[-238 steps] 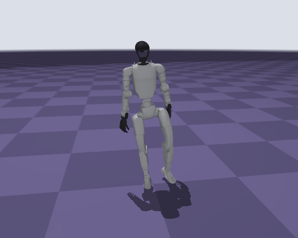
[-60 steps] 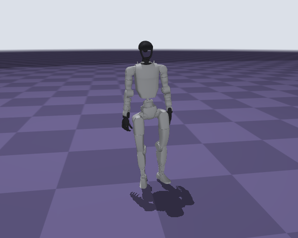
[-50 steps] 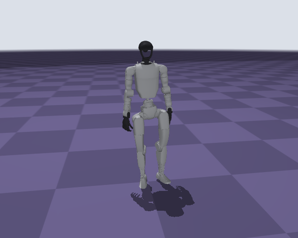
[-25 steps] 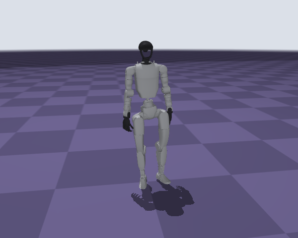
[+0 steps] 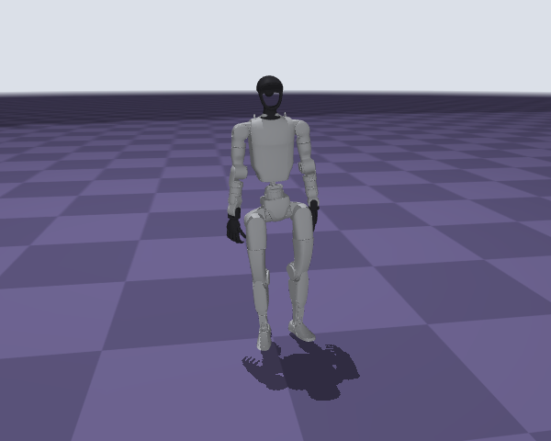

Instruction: Upper body actions

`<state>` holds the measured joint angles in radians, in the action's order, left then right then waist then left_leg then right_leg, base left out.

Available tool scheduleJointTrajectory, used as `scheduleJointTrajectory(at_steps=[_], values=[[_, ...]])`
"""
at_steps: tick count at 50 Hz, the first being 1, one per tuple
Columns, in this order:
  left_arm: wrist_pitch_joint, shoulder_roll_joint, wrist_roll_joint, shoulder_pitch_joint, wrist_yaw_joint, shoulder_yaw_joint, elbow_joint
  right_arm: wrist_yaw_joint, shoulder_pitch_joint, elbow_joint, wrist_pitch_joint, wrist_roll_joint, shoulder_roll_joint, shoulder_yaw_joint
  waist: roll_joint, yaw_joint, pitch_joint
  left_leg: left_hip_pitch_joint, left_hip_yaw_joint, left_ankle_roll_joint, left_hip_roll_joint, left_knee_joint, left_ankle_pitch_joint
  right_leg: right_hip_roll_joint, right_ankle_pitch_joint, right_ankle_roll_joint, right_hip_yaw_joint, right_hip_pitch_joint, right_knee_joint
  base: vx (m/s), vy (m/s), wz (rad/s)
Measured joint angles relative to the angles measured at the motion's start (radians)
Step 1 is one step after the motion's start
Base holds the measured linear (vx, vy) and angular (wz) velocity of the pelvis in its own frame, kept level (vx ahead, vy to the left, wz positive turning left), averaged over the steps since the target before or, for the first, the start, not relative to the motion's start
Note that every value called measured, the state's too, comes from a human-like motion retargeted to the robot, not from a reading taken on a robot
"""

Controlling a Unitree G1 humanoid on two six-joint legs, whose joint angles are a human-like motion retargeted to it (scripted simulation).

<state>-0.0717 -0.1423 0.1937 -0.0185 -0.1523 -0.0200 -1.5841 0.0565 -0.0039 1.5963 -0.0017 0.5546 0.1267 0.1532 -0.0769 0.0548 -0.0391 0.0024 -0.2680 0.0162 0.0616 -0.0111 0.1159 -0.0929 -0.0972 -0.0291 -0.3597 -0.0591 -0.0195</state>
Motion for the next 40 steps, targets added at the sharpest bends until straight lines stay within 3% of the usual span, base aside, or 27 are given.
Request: scheduleJointTrajectory(at_steps=[40], values=[[-0.001,0.002,0.004,-0.001,-0.004,0.004,-0.003,0.003,-0.003,0.000,-0.004,0.005,-0.002,0.003,0.001,0.000,-0.014,-0.006,0.001,0.001,-0.001,0.000,0.002,0.001,0.005,0.005,0.002,0.005,-0.002,0.00,0.00,0.00]])
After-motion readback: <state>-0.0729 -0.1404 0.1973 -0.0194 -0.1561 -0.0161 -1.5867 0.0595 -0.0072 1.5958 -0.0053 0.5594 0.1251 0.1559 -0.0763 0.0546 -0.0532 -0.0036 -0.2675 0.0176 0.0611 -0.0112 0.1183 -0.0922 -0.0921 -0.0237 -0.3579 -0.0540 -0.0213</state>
